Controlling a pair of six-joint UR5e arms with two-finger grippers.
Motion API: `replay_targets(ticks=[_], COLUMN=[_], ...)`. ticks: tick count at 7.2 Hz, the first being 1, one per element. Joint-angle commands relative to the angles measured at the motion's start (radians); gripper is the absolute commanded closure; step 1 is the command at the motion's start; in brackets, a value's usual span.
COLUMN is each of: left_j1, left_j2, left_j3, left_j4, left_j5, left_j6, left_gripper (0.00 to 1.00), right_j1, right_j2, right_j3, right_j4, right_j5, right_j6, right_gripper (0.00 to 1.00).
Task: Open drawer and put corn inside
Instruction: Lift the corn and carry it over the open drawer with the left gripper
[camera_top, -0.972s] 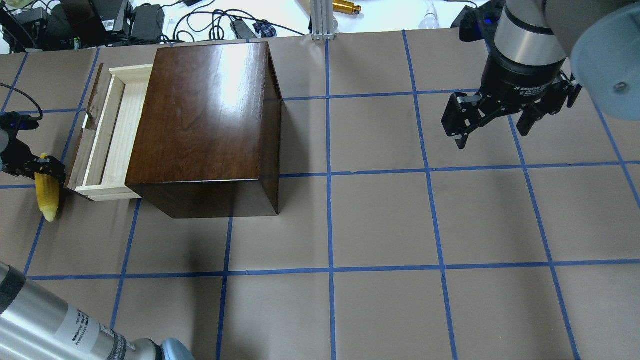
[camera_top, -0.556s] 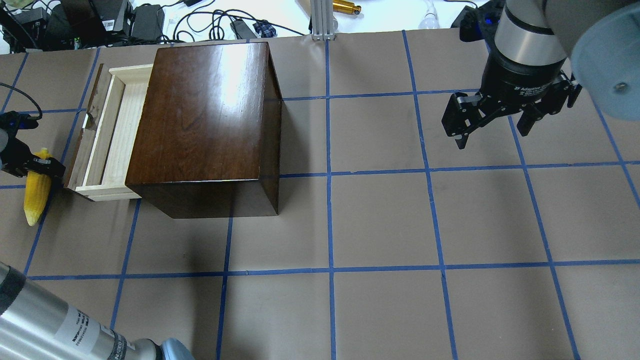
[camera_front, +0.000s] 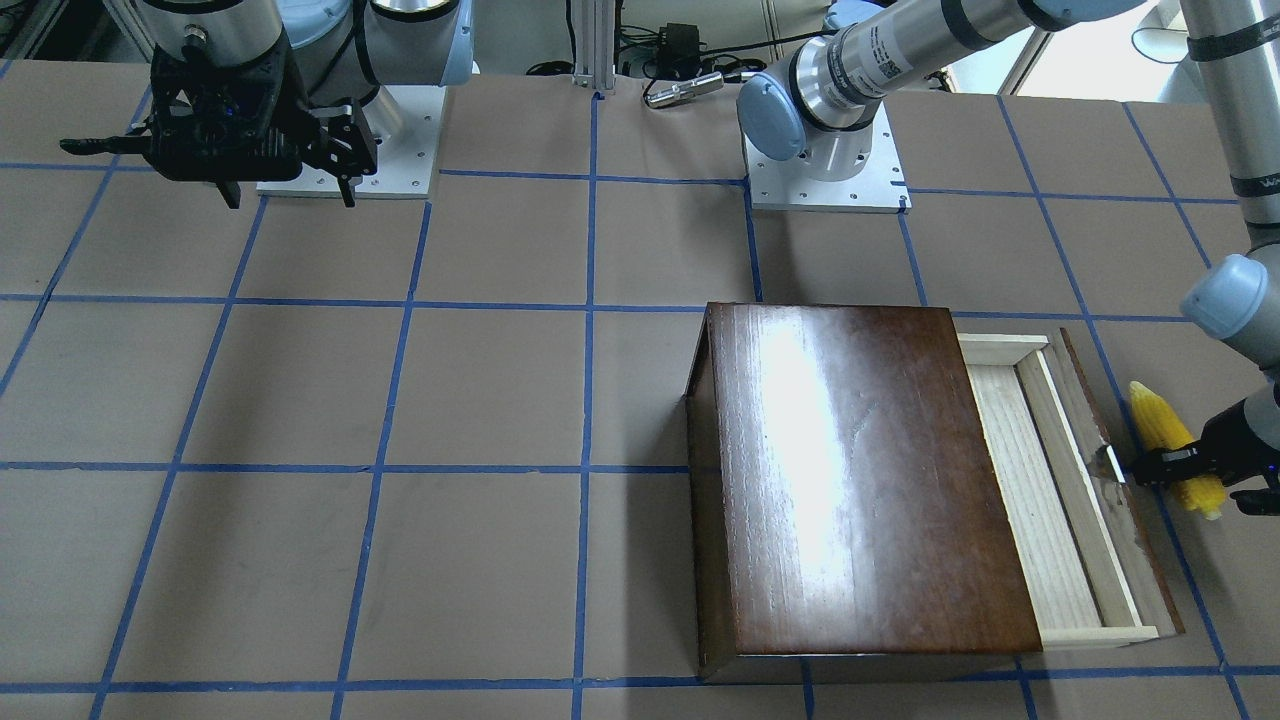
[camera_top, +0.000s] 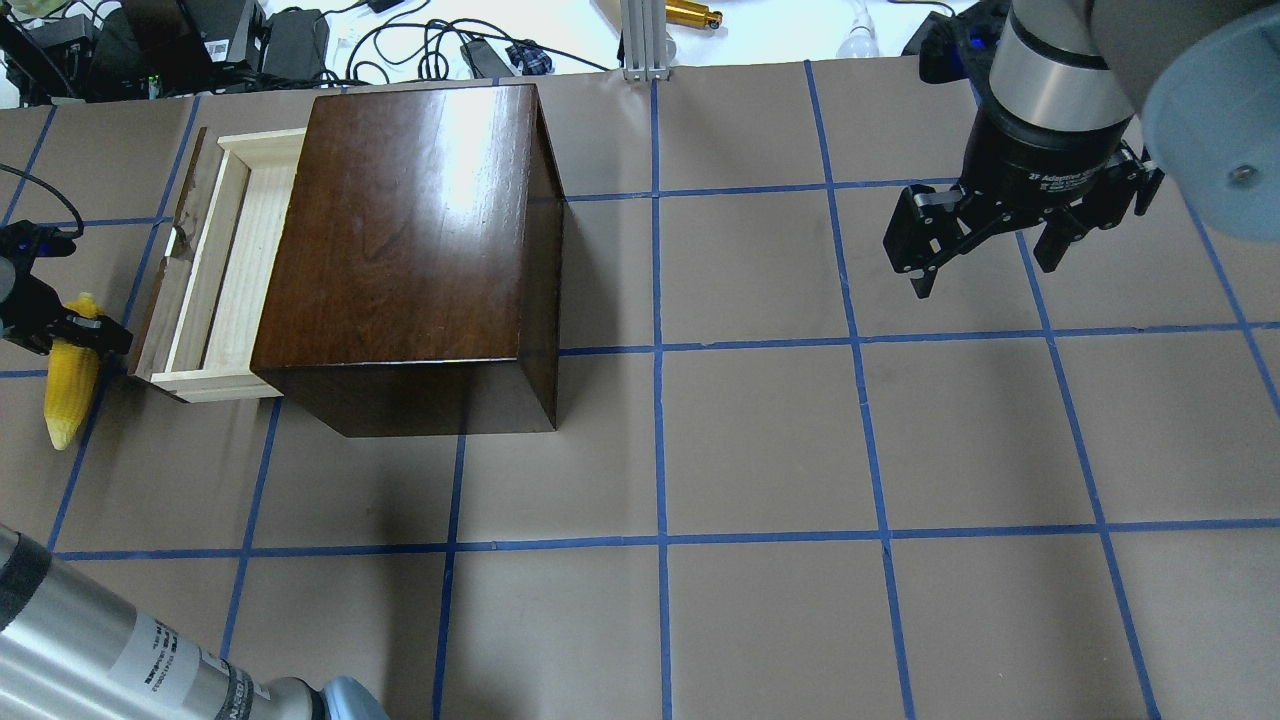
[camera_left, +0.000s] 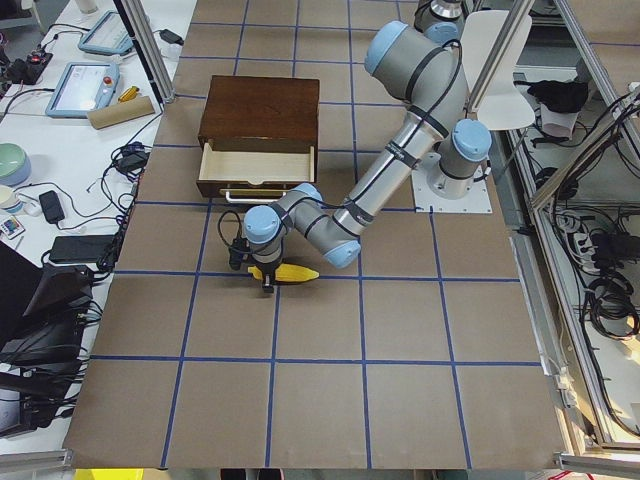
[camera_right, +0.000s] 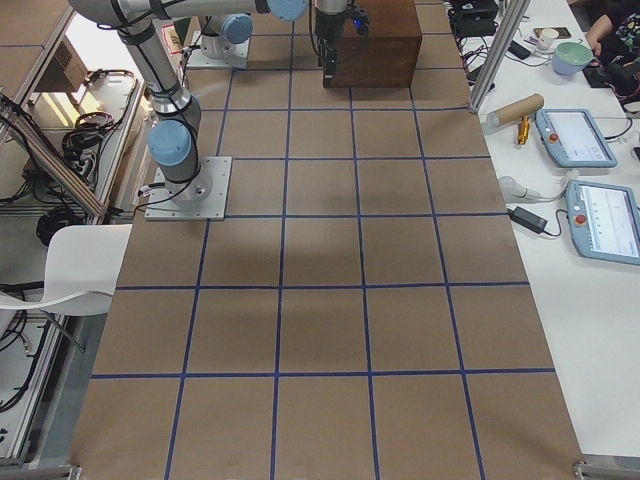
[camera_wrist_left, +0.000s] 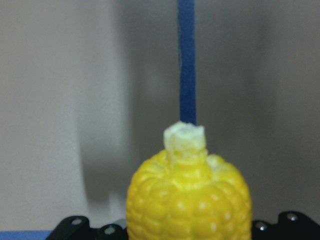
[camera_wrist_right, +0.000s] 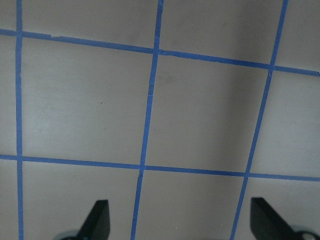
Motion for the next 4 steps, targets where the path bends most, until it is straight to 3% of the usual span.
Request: replay_targets(ticks=[1,2,4], left_j1=[-0.003,-0.014,-0.049], left_j2=[0.015,0.047,0.139], left_j3=[0.002,0.008,0.082], left_j4=[-0.014,-0.044,-0.25], left_j5=[0.0,0.0,-0.032], left_j6=[-0.002,-0.003,-0.014], left_gripper=[1.0,1.0,1.0], right_j1=[0.0,0.0,0.0], right_j2=[-0.001,0.001,-0.001], right_j3=[0.0,0.0,0.0], right_j4=[0.0,0.0,0.0], right_j5=[-0.001,-0.001,0.001], right_j6=[-0.002,-0.002,-0.002], right_gripper=[0.0,0.0,0.0])
